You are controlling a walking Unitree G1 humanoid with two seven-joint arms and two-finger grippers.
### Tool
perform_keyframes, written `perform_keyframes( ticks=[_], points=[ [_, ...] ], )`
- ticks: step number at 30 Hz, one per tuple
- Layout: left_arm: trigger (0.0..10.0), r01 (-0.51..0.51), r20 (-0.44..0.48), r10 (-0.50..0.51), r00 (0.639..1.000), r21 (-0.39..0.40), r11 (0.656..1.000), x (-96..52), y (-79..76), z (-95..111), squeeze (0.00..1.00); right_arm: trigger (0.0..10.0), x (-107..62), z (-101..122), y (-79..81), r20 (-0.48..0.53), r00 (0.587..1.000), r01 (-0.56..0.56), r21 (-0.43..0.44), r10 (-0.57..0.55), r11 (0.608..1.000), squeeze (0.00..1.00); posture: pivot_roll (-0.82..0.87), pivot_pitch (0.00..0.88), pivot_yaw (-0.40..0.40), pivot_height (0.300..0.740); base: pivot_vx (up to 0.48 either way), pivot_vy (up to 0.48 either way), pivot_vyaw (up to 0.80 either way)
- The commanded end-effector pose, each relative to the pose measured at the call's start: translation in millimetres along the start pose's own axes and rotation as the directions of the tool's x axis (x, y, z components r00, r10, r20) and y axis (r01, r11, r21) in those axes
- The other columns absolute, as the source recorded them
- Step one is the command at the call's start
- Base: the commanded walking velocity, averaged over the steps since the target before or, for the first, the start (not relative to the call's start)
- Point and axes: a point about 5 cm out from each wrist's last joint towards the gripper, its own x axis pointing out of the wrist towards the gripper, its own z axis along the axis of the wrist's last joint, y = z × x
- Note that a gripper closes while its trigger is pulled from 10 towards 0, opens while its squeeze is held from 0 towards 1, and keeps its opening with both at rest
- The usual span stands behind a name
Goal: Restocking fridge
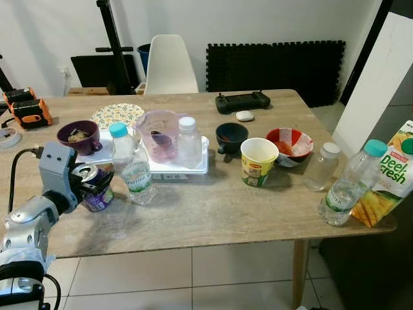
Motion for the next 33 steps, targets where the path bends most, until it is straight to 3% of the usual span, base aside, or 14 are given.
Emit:
perform_keyframes(
  ticks=[1, 3, 4, 6, 7, 22, 23, 24, 25, 31, 33],
  points=[
    [10.0, 0.006, -0.028, -0.007, 1.0, -0.024, 1.0, 2.7, -5.8, -8, 0.0, 10.0, 0.1, 1, 0.9, 0.004, 1.0, -0.005, 0.011, 0.005, 1.0, 0.0, -0.07, 0.0, -0.008, 0.74, 0.0, 0.0, 0.0],
    [9.7, 0.009, -0.026, -0.01, 1.0, -0.029, 1.0, 3.0, -6.5, -9, 0.0, 10.0, 0.1, 1, 0.9, 0.004, 1.0, -0.005, 0.011, 0.005, 1.0, 0.0, -0.07, 0.0, -0.008, 0.74, 0.0, 0.0, 0.0],
    [6.3, 0.013, -0.021, -0.014, 1.0, -0.034, 0.999, 3.3, -7.2, -9, 0.0, 10.0, 0.1, 1, 0.9, 0.004, 1.0, -0.005, 0.012, 0.005, 1.0, 0.0, -0.07, 0.0, -0.008, 0.74, 0.0, 0.0, 0.0],
    [6.3, 0.013, -0.021, -0.014, 1.0, -0.034, 0.999, 3.3, -7.2, -9, 0.0, 10.0, 0.1, 1, 0.9, 0.004, 1.0, -0.005, 0.012, 0.005, 1.0, 0.0, -0.07, 0.0, -0.008, 0.74, 0.0, 0.0, 0.0],
    [0.0, 0.016, -0.015, -0.016, 1.0, -0.036, 0.999, 3.5, -7.4, -8, 0.0, 10.0, 0.1, 1, 1.0, 0.004, 1.0, -0.005, 0.012, 0.005, 1.0, 0.0, -0.07, 0.0, -0.009, 0.74, 0.0, 0.0, 0.0],
    [0.0, 0.026, 0.012, -0.026, 1.0, -0.035, 0.999, 5.6, -8.2, -3, 0.0, 10.0, 0.2, 1, 1.7, 0.004, 1.0, -0.006, 0.006, 0.006, 1.0, 0.0, -0.07, 0.0, -0.008, 0.74, 0.0, 0.0, 0.0],
    [7.5, -0.028, 0.027, 0.028, 0.999, -0.024, 0.999, 5.9, -2.4, 1, 0.0, 10.0, 0.2, 1, 1.8, 0.004, 1.0, -0.007, 0.006, 0.007, 1.0, 0.0, -0.07, 0.0, -0.008, 0.74, 0.0, 0.0, 0.0],
    [7.5, -0.028, 0.027, 0.028, 0.999, -0.024, 0.999, 5.9, -2.4, 1, 0.0, 10.0, 0.2, 1, 1.8, 0.004, 1.0, -0.007, 0.006, 0.007, 1.0, 0.0, -0.07, 0.0, -0.008, 0.74, 0.0, 0.0, 0.0],
    [10.0, -0.08, 0.046, 0.081, 0.996, -0.027, 0.996, 5.3, 3.3, 5, 0.0, 10.0, 0.2, 1, 1.9, 0.004, 1.0, -0.007, 0.006, 0.007, 1.0, 0.0, -0.07, 0.0, -0.008, 0.74, 0.0, 0.0, 0.0],
    [10.0, -0.238, 0.097, 0.242, 0.965, -0.054, 0.97, -1.9, 22.3, 12, 0.0, 10.0, 0.3, 1, 2.2, 0.005, 1.0, -0.007, 0.006, 0.007, 1.0, 0.0, -0.07, 0.0, -0.007, 0.74, 0.0, 0.0, 0.0],
    [10.0, -0.328, 0.096, 0.334, 0.938, -0.074, 0.942, -8.6, 33.8, 12, 0.0, 10.0, 0.3, 1, 2.2, 0.006, 1.0, -0.007, 0.007, 0.007, 1.0, 0.0, -0.07, 0.0, -0.007, 0.74, 0.0, 0.0, 0.0]
  ],
)
